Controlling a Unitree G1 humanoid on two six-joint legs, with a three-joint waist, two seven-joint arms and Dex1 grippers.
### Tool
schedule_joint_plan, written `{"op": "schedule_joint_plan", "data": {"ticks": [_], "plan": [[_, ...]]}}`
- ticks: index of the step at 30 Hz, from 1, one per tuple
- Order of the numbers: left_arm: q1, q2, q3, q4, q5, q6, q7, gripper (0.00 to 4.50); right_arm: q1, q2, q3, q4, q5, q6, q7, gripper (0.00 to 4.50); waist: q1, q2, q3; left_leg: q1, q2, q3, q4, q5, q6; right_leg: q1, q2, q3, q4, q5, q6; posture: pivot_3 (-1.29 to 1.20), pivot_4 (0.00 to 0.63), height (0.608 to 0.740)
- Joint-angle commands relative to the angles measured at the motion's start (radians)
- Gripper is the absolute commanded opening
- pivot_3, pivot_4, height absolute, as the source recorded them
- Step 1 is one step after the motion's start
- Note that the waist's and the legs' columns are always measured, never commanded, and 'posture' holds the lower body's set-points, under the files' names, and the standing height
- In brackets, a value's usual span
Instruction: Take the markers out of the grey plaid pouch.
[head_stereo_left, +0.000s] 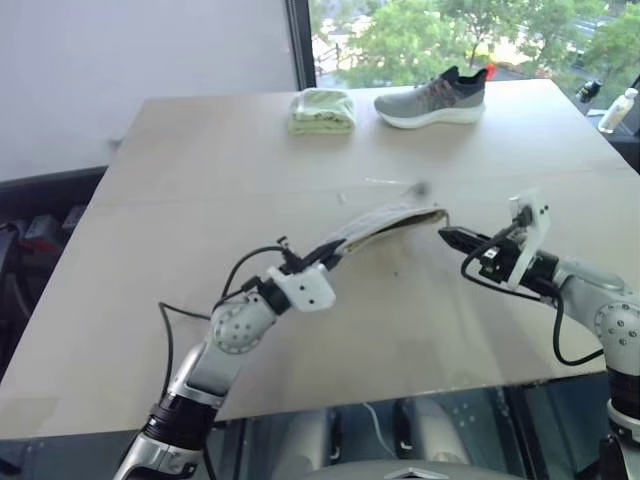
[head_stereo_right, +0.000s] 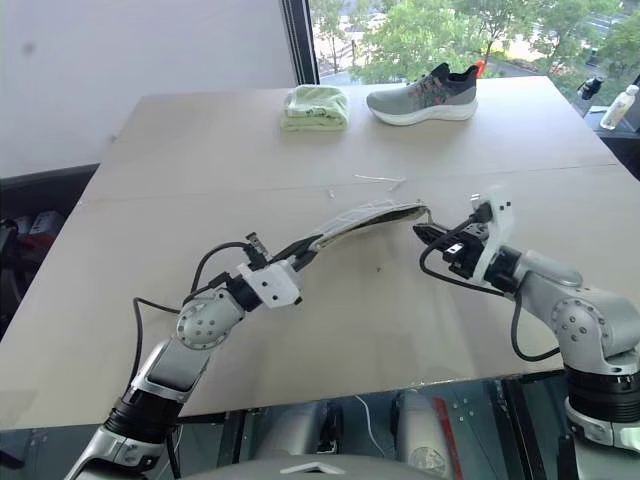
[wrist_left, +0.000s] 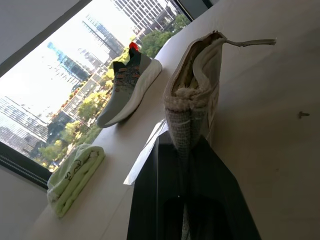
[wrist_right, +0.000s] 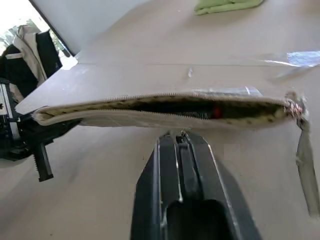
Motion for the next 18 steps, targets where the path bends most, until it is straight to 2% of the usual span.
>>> {"op": "schedule_joint_plan", "data": {"ticks": [1, 6, 12, 16, 18], "plan": [[-0.018, -0.003, 0.003, -0.04, -0.013, -0.02, -0.007, 0.0, -0.038, 0.024, 0.024, 0.016, -0.044, -0.045, -0.014, 0.06, 0.001, 0.0, 0.0, 0.0, 0.0, 0.0, 0.0, 0.0, 0.0, 0.0, 0.0, 0.0, 0.0, 0.0, 0.0, 0.0, 0.15, 0.74], [-0.024, -0.009, -0.003, -0.056, -0.019, -0.028, -0.021, 0.0, -0.07, 0.053, 0.073, 0.097, -0.131, -0.096, -0.003, 0.06, 0.007, 0.0, 0.0, -0.001, -0.001, 0.0, 0.0, 0.0, 0.0, 0.0, -0.001, 0.0, 0.0, 0.0, 0.0, 0.0, 0.15, 0.74], [-0.018, -0.016, -0.021, -0.1, -0.09, -0.04, -0.081, 0.0, -0.107, 0.068, 0.149, 0.146, -0.227, -0.135, 0.022, 0.06, 0.011, 0.0, 0.0, -0.001, -0.001, 0.001, 0.0, 0.0, 0.0, 0.0, -0.001, 0.0, 0.0, 0.0, 0.0, 0.0, 0.15, 0.74], [-0.009, -0.046, -0.029, -0.15, -0.211, 0.03, -0.134, 0.0, -0.124, 0.0, 0.237, 0.126, -0.299, -0.12, 0.086, 0.06, 0.015, 0.0, 0.0, -0.001, -0.001, 0.001, 0.0, 0.0, 0.0, 0.0, -0.001, 0.0, 0.0, 0.0, 0.0, 0.0, 0.15, 0.74], [-0.012, -0.072, -0.023, -0.174, -0.292, 0.129, -0.156, 0.0, -0.134, -0.079, 0.305, 0.093, -0.347, -0.111, 0.148, 0.64, 0.018, 0.0, 0.0, -0.001, -0.001, 0.001, 0.001, 0.0, 0.0, -0.001, -0.001, 0.0, -0.001, 0.0, 0.0, 0.0, 0.15, 0.74]]}}
